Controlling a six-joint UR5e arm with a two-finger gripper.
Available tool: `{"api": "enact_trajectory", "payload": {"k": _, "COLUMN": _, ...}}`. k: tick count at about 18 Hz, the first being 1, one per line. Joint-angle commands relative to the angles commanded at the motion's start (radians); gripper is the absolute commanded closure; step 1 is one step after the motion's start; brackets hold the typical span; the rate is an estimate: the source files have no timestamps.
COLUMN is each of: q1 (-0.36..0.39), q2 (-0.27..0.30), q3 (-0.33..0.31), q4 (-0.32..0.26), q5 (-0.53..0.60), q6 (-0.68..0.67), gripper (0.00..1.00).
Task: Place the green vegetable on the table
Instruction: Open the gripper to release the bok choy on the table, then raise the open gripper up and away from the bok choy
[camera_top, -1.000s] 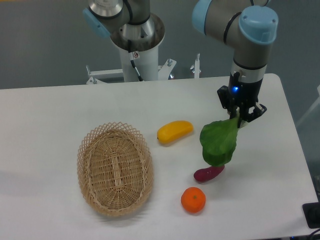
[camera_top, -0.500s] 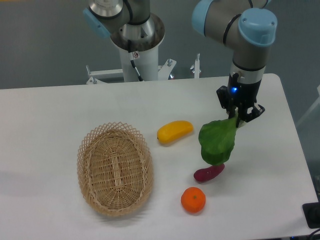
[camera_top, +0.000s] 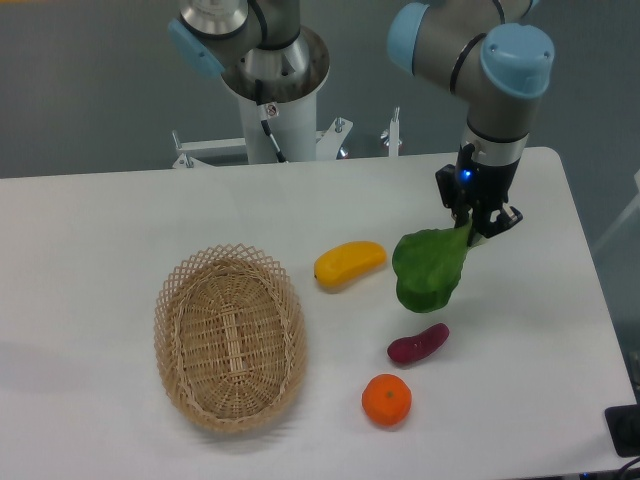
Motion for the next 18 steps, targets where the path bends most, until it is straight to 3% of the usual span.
{"api": "enact_trajectory", "payload": {"k": 5, "q1": 0.067, "q2": -0.058, "q3": -0.049, "q4": 0.146, "q5": 0.000, "q6": 0.101, "gripper": 0.71}}
{"api": "enact_trajectory", "payload": {"k": 9, "q1": 0.113, "q2": -0.103, "q3": -0.051, "q4": 0.160, "q5": -0.002, "q6": 0.209, "gripper": 0.71}}
{"api": "enact_trajectory", "payload": {"k": 18, "q1": 0.132, "q2": -0.141, "q3": -0.091, "q4": 0.207, "q5": -0.002, "q6": 0.238, "gripper": 0.67}}
